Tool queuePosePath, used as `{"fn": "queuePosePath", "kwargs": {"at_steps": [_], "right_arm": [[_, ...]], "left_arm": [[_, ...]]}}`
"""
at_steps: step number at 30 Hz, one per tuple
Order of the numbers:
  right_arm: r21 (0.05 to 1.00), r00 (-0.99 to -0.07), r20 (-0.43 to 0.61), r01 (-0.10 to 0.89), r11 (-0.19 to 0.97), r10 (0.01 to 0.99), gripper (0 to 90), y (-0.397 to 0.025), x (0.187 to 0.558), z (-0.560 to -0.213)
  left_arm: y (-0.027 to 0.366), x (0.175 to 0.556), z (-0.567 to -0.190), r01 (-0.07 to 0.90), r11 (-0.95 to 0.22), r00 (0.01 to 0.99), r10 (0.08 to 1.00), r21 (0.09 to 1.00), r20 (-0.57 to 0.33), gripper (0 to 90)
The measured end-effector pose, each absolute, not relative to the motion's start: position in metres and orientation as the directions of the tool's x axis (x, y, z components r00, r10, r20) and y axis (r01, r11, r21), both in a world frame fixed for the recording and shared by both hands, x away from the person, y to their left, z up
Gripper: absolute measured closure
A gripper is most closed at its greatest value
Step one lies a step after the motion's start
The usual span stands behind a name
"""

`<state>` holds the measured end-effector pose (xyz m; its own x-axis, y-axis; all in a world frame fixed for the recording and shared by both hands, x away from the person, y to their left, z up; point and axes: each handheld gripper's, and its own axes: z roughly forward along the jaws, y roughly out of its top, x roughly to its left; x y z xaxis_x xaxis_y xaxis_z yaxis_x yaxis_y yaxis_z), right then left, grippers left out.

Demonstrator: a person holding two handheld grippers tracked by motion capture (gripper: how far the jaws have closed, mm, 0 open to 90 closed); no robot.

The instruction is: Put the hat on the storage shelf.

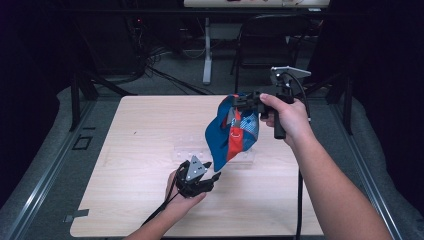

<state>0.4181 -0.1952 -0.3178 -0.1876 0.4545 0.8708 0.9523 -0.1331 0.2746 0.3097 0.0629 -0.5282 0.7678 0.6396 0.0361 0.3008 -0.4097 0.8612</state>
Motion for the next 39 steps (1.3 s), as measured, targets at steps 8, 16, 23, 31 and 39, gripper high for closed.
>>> {"fn": "queuePosePath", "kwargs": {"at_steps": [8, 16, 23, 31, 39], "right_arm": [[0.27, -0.185, 0.874, 0.954, -0.131, 0.45, 78.0, -0.197, 0.417, -0.32], [0.277, -0.196, 0.866, 0.954, -0.115, 0.46, 78.0, -0.197, 0.414, -0.319], [0.27, -0.198, 0.863, 0.958, -0.093, 0.466, 78.0, -0.19, 0.416, -0.327], [0.251, -0.183, 0.865, 0.964, -0.087, 0.466, 78.0, -0.185, 0.419, -0.34], [0.232, -0.165, 0.863, 0.969, -0.084, 0.477, 77.9, -0.182, 0.422, -0.354]], "left_arm": [[0.062, 0.309, -0.527, 0.284, -0.428, 0.757, 0.649, 0.858, 0.073, 69.6], [0.079, 0.313, -0.525, 0.304, -0.399, 0.725, 0.686, 0.865, 0.062, 81.3], [0.084, 0.321, -0.525, 0.311, -0.396, 0.691, 0.718, 0.864, 0.08, 84.3], [0.084, 0.332, -0.531, 0.342, -0.369, 0.688, 0.725, 0.864, 0.038, 84.5], [0.085, 0.34, -0.536, 0.362, -0.349, 0.679, 0.734, 0.865, 0.012, 84.6]]}}
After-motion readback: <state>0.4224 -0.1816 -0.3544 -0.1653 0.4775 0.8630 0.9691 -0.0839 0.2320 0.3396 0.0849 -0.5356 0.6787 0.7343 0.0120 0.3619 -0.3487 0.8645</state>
